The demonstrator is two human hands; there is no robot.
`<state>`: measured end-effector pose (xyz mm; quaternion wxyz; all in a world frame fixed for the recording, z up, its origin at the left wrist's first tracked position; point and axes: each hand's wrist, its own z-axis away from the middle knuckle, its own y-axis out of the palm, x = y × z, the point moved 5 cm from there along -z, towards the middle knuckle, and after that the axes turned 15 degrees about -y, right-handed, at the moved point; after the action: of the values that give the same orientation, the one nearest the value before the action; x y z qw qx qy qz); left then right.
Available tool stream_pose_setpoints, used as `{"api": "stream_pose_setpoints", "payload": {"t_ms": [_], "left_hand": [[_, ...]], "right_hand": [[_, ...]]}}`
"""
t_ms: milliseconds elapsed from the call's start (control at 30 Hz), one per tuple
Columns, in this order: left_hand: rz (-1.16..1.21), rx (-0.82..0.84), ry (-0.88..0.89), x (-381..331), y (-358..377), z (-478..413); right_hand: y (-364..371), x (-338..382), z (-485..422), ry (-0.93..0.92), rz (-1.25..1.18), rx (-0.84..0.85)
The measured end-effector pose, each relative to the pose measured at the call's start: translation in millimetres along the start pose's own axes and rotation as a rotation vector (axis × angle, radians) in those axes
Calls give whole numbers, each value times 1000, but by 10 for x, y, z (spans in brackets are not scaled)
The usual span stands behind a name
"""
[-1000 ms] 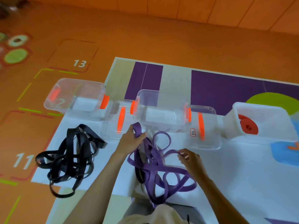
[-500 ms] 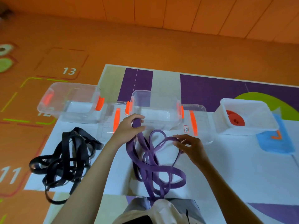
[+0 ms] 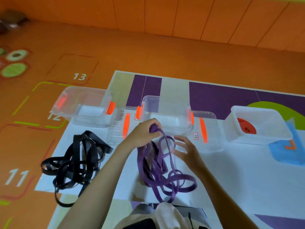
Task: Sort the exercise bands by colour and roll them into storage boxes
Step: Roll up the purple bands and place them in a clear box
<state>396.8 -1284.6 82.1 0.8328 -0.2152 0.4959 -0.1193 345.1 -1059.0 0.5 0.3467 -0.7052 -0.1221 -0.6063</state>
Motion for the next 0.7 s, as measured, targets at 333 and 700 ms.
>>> {"api": "stream_pose_setpoints", "payload": {"t_ms": [333, 700], "left_hand": [[192, -342, 153, -146, -862, 155], [138, -498, 129, -85, -1157, 372]], "right_hand": [[-32, -869, 709, 192, 537, 558], [-864, -339, 601, 163, 40, 37]]}}
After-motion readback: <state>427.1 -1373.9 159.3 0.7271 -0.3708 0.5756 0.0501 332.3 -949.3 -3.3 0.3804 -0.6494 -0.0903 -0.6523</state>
